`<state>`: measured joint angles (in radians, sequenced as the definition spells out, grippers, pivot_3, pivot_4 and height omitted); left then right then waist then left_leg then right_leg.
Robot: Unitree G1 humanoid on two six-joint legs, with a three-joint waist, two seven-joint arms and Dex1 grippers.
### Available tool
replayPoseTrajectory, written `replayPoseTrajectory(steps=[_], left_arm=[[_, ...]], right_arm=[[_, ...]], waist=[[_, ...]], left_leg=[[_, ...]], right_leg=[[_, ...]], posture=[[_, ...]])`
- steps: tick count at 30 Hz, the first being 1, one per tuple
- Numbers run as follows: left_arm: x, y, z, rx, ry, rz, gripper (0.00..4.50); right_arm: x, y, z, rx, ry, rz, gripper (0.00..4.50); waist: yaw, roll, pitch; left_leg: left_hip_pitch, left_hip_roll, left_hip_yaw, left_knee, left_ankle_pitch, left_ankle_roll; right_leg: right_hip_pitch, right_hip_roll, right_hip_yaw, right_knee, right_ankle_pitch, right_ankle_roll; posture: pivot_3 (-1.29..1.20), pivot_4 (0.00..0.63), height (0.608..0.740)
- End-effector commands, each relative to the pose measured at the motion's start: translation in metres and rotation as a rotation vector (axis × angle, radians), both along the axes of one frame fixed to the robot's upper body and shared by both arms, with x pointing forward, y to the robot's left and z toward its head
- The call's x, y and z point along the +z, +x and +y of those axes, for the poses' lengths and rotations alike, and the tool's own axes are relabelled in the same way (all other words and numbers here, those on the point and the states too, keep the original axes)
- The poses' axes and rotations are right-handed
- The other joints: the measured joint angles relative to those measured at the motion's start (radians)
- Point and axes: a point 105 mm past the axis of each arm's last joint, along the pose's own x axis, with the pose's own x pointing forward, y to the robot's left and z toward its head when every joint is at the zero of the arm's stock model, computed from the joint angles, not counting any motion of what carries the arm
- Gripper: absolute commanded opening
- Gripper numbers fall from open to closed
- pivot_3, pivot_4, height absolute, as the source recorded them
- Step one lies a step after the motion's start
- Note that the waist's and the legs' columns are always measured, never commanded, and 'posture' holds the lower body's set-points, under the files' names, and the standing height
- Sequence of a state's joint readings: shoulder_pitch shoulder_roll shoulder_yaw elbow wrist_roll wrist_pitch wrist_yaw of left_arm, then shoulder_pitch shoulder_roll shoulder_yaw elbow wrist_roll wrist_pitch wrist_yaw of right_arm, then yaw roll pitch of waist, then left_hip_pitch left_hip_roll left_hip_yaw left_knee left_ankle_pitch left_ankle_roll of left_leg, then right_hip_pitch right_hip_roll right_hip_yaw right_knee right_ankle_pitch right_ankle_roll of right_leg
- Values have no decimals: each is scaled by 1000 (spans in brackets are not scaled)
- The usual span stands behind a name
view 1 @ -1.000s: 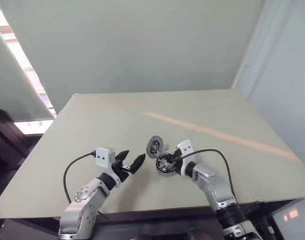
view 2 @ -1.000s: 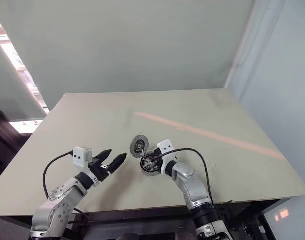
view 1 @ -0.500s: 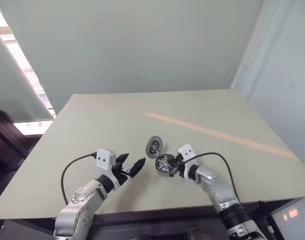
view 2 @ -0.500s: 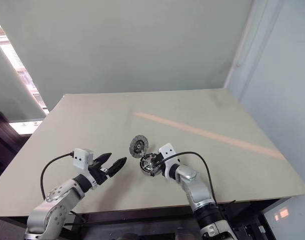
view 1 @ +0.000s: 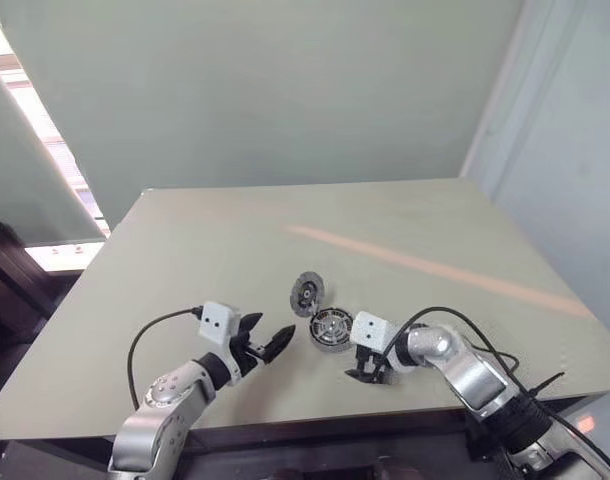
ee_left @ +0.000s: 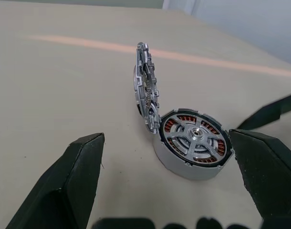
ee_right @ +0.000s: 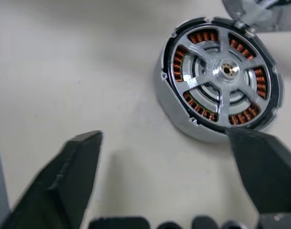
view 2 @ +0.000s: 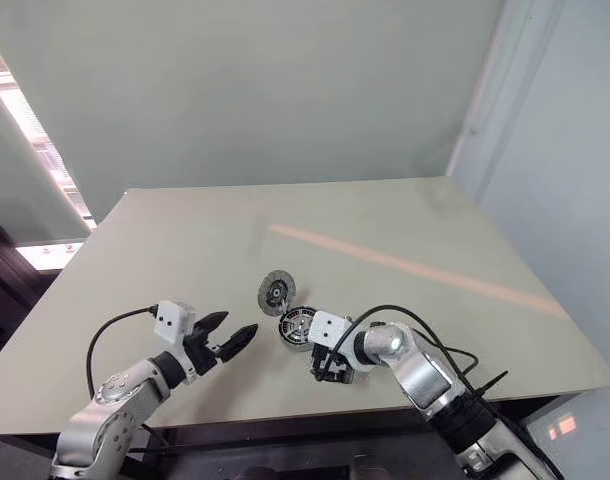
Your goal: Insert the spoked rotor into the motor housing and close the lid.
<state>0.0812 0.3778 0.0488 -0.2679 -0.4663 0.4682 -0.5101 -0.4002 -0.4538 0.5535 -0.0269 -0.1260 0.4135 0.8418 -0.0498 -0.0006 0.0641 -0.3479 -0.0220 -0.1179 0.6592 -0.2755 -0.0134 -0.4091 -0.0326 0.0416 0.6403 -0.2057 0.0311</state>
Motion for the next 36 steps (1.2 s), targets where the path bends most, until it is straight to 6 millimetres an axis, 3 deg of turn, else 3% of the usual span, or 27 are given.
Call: replayPoseTrajectory(steps=[1, 15, 33, 36], left_arm=[[5, 1, -3, -28, 19, -30, 4500], [-2, -6, -9, -42, 25, -19, 4500], [-5, -8, -14, -58, 28, -18, 4500], [-6, -8, -14, -58, 29, -20, 4500]], right_arm=[[13, 7, 5, 84, -51, -90, 4467], [12, 19, 6, 335, -319, -198, 4467], [-7, 33, 7, 343, -380, -188, 4467], [-8, 34, 8, 339, -374, -190, 3586]], waist=[[0, 0, 0], [0, 0, 0], [-1, -1, 0], [-1, -1, 0]], left_leg=[[0, 0, 0, 0, 0, 0], [0, 0, 0, 0, 0, 0], [3, 0, 0, 0, 0, 0], [5, 1, 0, 0, 0, 0]], right_leg=[[0, 0, 0, 0, 0, 0], [0, 0, 0, 0, 0, 0], [2, 0, 0, 1, 0, 0], [4, 0, 0, 2, 0, 0]], posture=[[0, 0, 740], [0, 0, 740], [0, 0, 740], [0, 0, 740]])
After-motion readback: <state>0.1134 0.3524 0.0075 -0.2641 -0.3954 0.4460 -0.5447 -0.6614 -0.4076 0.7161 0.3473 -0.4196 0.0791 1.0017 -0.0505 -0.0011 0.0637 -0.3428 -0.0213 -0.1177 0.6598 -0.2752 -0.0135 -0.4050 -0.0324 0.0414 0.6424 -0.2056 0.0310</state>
